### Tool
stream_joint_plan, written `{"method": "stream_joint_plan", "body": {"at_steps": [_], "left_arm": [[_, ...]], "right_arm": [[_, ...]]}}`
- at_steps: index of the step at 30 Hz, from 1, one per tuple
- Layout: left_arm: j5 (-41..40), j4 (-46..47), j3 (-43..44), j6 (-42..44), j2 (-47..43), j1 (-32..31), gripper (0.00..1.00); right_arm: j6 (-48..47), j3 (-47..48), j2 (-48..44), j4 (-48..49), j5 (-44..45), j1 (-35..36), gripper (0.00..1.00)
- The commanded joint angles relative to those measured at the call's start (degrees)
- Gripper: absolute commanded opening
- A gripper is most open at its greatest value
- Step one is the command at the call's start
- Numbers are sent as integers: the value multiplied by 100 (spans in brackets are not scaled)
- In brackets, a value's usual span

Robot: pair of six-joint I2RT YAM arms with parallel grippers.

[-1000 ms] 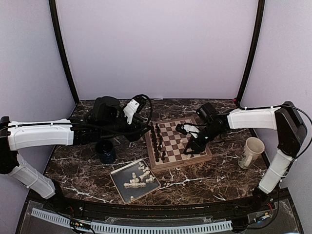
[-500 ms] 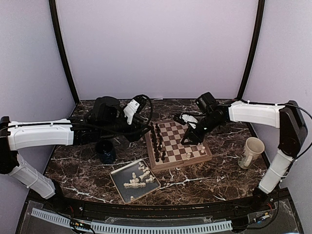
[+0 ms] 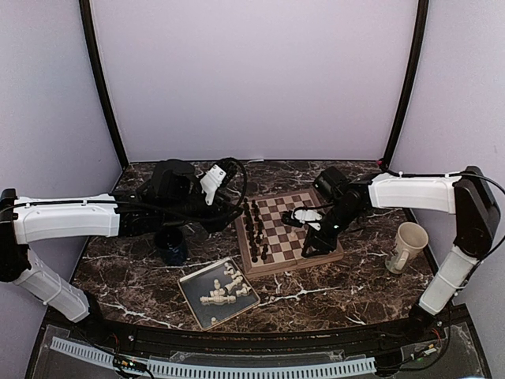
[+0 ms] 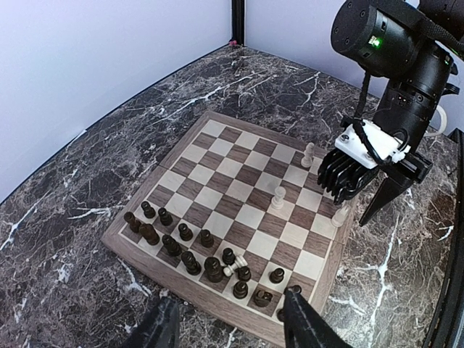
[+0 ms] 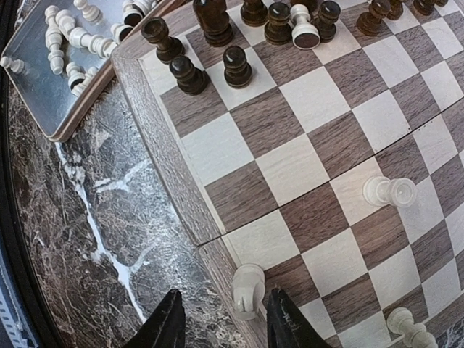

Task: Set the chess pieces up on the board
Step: Pick up the knight from the chessboard, then place the knight on b1.

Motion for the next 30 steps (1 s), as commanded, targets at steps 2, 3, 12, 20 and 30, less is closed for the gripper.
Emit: {"method": "stream_joint_plan", "body": {"at_steps": [2,3,12,20,30], "left_arm": [[-10,26,-85,34,-99,-13,51],[-7,37,-80,34,-85,-13,51],[72,80,-45,9,32,-13,51],[102,125,-59,-9,83,-13,51],[215,190,-58,-45,175,-13,51]], "right_arm": [[-28,-40,157,83,225,72,32],[-24,-31,173,100,227,72,29],[11,19,159,174,354,74,4],[184,29,-232,163,781,-375,2],[527,-113,-329,363,894,-843,2]]}}
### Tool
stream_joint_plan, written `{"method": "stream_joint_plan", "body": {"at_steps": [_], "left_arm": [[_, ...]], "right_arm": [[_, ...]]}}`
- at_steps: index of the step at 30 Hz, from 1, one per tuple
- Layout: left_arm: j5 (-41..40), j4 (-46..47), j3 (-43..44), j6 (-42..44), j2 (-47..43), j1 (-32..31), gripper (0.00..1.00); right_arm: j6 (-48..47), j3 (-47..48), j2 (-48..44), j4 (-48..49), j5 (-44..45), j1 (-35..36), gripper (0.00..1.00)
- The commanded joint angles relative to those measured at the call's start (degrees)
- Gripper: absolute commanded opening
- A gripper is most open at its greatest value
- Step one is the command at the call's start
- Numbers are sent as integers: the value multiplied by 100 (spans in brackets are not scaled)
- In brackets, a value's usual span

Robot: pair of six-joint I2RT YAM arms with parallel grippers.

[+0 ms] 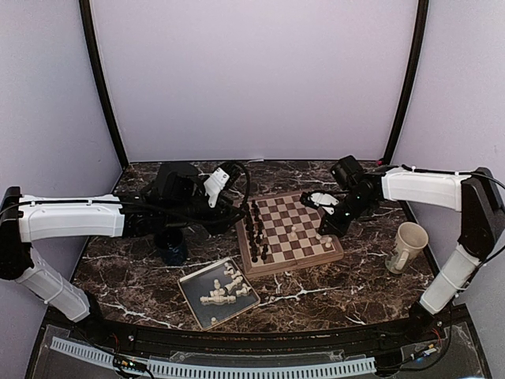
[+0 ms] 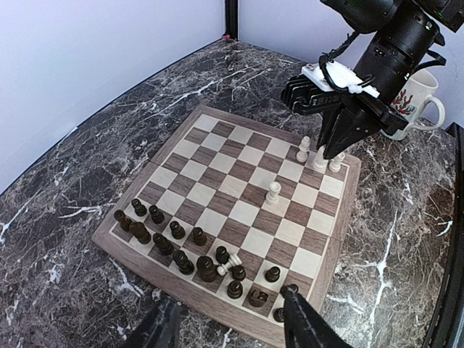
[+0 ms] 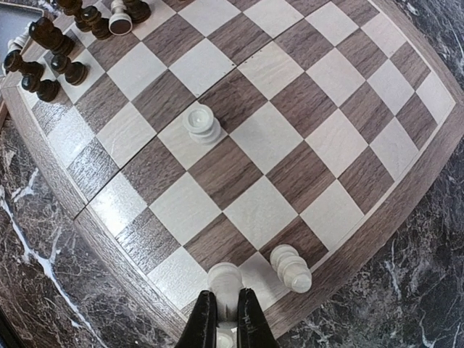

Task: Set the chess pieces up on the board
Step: Place the knight on b1.

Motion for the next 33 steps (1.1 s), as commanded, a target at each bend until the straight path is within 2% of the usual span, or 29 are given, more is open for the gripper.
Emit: {"method": "stream_joint_plan", "body": {"at_steps": [1,24,33], "left_arm": [[104,118,-54,-38,9,-13,51],[167,157,6,-65,146,-13,51],[170,140,15,-48,154,-15,51]], "right_arm": [[191,-103,-110,144,59,-90,2],[257,-206,103,193,315,-222,3],[343,-92,62,77,349,-246,23]]}}
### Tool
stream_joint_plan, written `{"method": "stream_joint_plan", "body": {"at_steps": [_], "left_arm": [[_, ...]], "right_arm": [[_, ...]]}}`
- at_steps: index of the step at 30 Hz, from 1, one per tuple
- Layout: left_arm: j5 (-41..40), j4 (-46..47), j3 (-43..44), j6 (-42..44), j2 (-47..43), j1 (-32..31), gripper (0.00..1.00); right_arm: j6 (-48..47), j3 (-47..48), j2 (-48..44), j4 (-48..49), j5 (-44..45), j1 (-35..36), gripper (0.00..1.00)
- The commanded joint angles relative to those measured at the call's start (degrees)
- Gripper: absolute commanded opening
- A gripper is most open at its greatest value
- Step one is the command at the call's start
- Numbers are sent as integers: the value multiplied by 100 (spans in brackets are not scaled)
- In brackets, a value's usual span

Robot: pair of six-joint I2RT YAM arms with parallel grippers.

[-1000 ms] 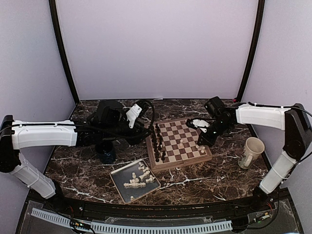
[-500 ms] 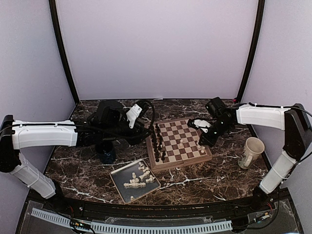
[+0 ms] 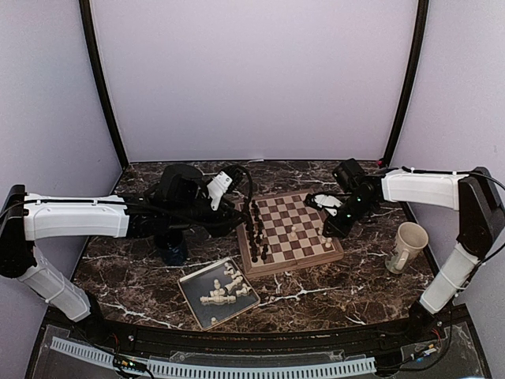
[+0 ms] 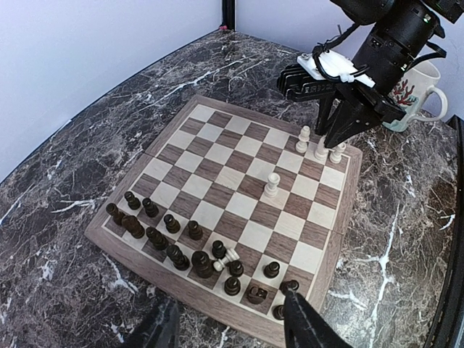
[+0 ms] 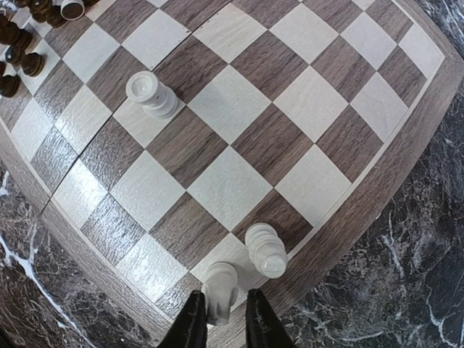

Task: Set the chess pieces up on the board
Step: Place the knight on b1, then pick up the pawn from the chessboard.

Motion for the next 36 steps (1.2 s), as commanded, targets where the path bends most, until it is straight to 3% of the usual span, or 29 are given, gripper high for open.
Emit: {"method": "stream_joint_plan", "body": {"at_steps": [1,9,15,25,36], "left_arm": [[53,99,32,-38,-21,-15,51],[-1,48,42,-19,-87,-15,51],[-185,-37,-27,-99,-194,-2,51],[-455,-145,-337,-294,-624,148,51],[-614,-211,-571,-379,-932,195,51]], "right_arm": [[74,91,-46,-61,46,-46,24],[108,704,-492,-612,24,-54,30],[-275,1293,-347,-623,-505,0,30],[-555,2232,1039,-299,-1116,639,21],[-531,3096,2315,-280,-1443,1183,23]]}}
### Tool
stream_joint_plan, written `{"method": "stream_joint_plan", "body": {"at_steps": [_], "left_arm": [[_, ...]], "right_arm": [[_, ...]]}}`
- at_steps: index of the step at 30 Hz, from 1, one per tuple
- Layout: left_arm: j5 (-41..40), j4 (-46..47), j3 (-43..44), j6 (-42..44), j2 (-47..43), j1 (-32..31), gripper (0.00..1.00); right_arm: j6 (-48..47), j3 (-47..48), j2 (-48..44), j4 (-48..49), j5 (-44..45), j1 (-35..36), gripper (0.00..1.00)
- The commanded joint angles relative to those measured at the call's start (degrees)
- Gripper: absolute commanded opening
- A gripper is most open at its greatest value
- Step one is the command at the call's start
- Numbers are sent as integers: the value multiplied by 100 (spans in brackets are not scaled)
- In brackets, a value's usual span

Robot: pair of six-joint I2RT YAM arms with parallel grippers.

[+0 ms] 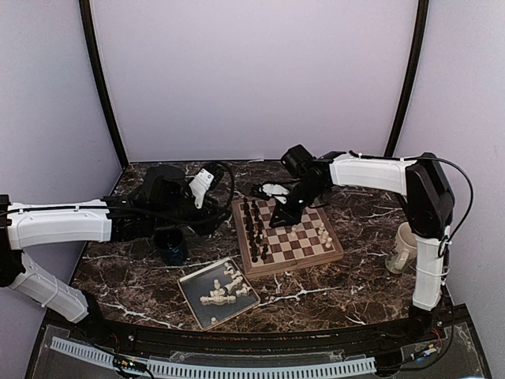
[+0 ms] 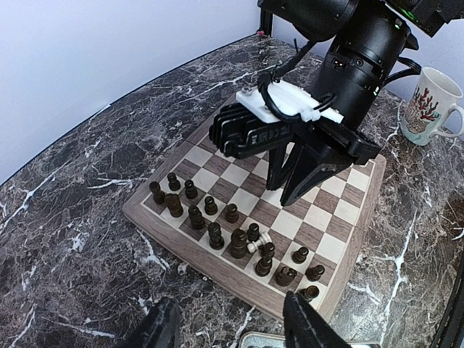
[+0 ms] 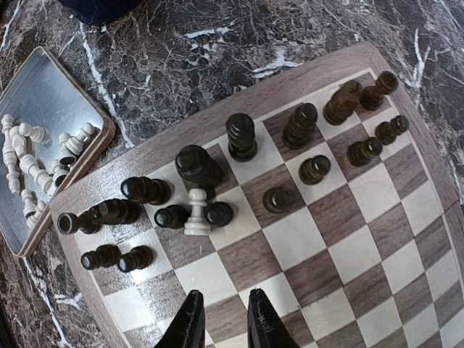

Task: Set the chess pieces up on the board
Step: Pick up the pawn from the chessboard.

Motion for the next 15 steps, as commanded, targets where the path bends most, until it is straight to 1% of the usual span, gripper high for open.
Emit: {"method": "stream_joint_plan", "body": {"at_steps": [1,10,15], "left_arm": [[-113,-47,-149,-77,-265,38,51],[-141,-11,-207,-51,-290,52,51],[-126,36,-242,-44,-281,56,51]], "right_arm": [[21,296,276,82,-212,176,23],[76,473,632,-33,-237,375,28],[136,593,770,-23,-167,398,28]]}}
